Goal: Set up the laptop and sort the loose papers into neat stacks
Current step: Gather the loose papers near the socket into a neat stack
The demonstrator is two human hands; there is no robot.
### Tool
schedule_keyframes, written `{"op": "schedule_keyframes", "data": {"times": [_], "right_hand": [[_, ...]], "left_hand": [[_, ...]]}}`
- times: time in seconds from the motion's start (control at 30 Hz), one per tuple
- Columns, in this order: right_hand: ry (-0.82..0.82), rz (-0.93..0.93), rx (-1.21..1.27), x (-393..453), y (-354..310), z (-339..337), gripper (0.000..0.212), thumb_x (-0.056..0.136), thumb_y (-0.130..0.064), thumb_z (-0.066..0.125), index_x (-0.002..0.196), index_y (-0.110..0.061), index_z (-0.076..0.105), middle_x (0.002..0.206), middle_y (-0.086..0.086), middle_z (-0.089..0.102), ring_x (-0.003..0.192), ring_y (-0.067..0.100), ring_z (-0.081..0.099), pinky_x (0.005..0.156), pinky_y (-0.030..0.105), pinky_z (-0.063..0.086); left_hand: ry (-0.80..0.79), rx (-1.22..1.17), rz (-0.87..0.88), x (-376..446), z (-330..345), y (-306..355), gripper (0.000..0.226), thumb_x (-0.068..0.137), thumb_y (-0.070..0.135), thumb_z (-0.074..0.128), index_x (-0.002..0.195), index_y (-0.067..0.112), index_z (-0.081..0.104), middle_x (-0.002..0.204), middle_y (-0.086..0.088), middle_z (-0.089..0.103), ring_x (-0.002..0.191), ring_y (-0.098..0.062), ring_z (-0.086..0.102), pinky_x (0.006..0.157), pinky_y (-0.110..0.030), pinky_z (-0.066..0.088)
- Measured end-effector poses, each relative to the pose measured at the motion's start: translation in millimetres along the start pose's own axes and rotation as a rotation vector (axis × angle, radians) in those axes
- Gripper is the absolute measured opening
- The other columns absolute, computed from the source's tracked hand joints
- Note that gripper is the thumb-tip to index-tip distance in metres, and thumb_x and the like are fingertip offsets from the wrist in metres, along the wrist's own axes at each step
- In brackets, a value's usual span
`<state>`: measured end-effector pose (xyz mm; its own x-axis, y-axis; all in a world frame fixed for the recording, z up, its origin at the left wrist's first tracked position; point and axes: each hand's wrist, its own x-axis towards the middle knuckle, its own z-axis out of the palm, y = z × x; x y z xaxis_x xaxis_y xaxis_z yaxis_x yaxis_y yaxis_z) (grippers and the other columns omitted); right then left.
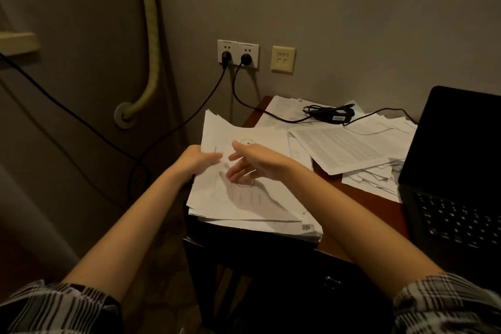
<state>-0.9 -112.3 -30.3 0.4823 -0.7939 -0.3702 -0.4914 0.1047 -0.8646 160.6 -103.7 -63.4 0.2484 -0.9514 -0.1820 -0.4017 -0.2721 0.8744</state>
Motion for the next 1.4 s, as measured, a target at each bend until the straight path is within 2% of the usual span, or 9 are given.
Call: {"op": "schedule_keyframes", "data": {"times": [0.1, 0.23, 0.3, 0.4, 0.57, 0.77, 0.93, 1.2, 1.4], "right_hand": [[0.345, -0.09, -0.004, -5.7, 14.7, -26.5, 0.046, 0.095, -0.024, 0.054, 0.135, -0.004, 0.044, 0.122, 0.013, 0.055, 0.102, 0.021, 0.057, 0.088, 0.035, 0.05], [0.805, -0.132, -0.056, -22.3, 28.3, -73.4, 0.084, 0.083, -0.03, 0.072, 0.148, -0.013, 0.022, 0.149, 0.012, 0.029, 0.133, 0.028, 0.035, 0.104, 0.039, 0.035], [0.759, -0.167, 0.162, -30.1, 24.6, -90.8, 0.084, 0.083, -0.032, 0.071, 0.148, -0.01, 0.022, 0.147, 0.014, 0.036, 0.128, 0.028, 0.045, 0.099, 0.039, 0.042], [0.721, -0.429, 0.298, -46.5, 7.8, -96.8, 0.041, 0.09, -0.022, 0.064, 0.125, -0.005, 0.052, 0.118, 0.018, 0.063, 0.1, 0.026, 0.065, 0.077, 0.03, 0.054], [0.8, -0.71, 0.294, -64.5, 3.7, -73.6, 0.026, 0.092, -0.02, 0.061, 0.116, -0.023, 0.052, 0.11, -0.009, 0.063, 0.101, 0.006, 0.063, 0.087, 0.025, 0.053], [0.725, -0.53, 0.168, -59.5, 58.1, -47.7, 0.031, 0.099, -0.021, 0.046, 0.13, -0.017, 0.045, 0.119, -0.004, 0.059, 0.11, 0.011, 0.059, 0.093, 0.034, 0.052], [0.83, -0.506, 0.113, -66.2, 42.7, -51.0, 0.022, 0.098, -0.016, 0.048, 0.12, -0.014, 0.053, 0.104, -0.012, 0.06, 0.096, 0.006, 0.058, 0.081, 0.018, 0.05], [0.747, -0.151, -0.07, -65.0, 80.8, -33.3, 0.034, 0.094, -0.018, 0.055, 0.125, -0.003, 0.054, 0.125, 0.008, 0.06, 0.11, 0.023, 0.057, 0.081, 0.026, 0.042], [0.744, 0.015, -0.26, -63.8, 96.2, -25.1, 0.045, 0.093, -0.028, 0.058, 0.129, -0.004, 0.046, 0.13, 0.011, 0.055, 0.116, 0.028, 0.052, 0.089, 0.035, 0.044]], "left_hand": [[-0.073, -0.136, 0.068, 0.4, -1.6, 1.7, 0.031, 0.093, 0.006, 0.055, 0.124, 0.0, 0.053, 0.119, -0.014, 0.061, 0.098, -0.026, 0.062, 0.088, -0.04, 0.05], [-0.112, -0.38, 0.254, -9.1, -13.0, 21.1, 0.023, 0.097, 0.009, 0.048, 0.12, 0.01, 0.05, 0.112, -0.01, 0.062, 0.098, -0.025, 0.065, 0.08, -0.038, 0.054], [-0.076, -0.435, 0.375, -14.5, -18.6, 35.4, 0.021, 0.097, 0.012, 0.05, 0.117, 0.016, 0.051, 0.108, -0.007, 0.063, 0.095, -0.021, 0.067, 0.078, -0.035, 0.056], [-0.012, -0.472, 0.554, -20.3, -19.2, 57.2, 0.02, 0.096, 0.015, 0.051, 0.116, 0.019, 0.052, 0.108, -0.002, 0.064, 0.092, -0.013, 0.068, 0.075, -0.027, 0.058], [0.04, -0.496, 0.664, -28.2, -2.4, 65.8, 0.022, 0.086, 0.02, 0.062, 0.107, 0.021, 0.056, 0.104, 0.002, 0.065, 0.093, -0.01, 0.068, 0.072, -0.022, 0.056], [0.097, -0.417, 0.49, -20.5, 21.9, 19.1, 0.015, 0.092, 0.025, 0.058, 0.105, 0.019, 0.062, 0.1, 0.001, 0.069, 0.093, -0.021, 0.07, 0.072, -0.03, 0.059], [0.139, -0.339, 0.433, -26.2, 9.1, 33.9, 0.02, 0.095, 0.027, 0.055, 0.111, 0.016, 0.059, 0.097, 0.006, 0.067, 0.085, -0.009, 0.068, 0.063, -0.02, 0.056], [0.14, 0.198, 0.201, -35.1, 16.8, 6.0, 0.028, 0.093, 0.028, 0.059, 0.115, 0.012, 0.051, 0.101, 0.003, 0.054, 0.071, -0.004, 0.048, 0.054, -0.018, 0.034], [0.217, 0.667, 0.192, -37.9, 20.6, -14.2, 0.068, 0.084, 0.051, 0.063, 0.138, 0.018, 0.037, 0.133, -0.008, 0.05, 0.114, -0.024, 0.05, 0.09, -0.042, 0.044]]}}
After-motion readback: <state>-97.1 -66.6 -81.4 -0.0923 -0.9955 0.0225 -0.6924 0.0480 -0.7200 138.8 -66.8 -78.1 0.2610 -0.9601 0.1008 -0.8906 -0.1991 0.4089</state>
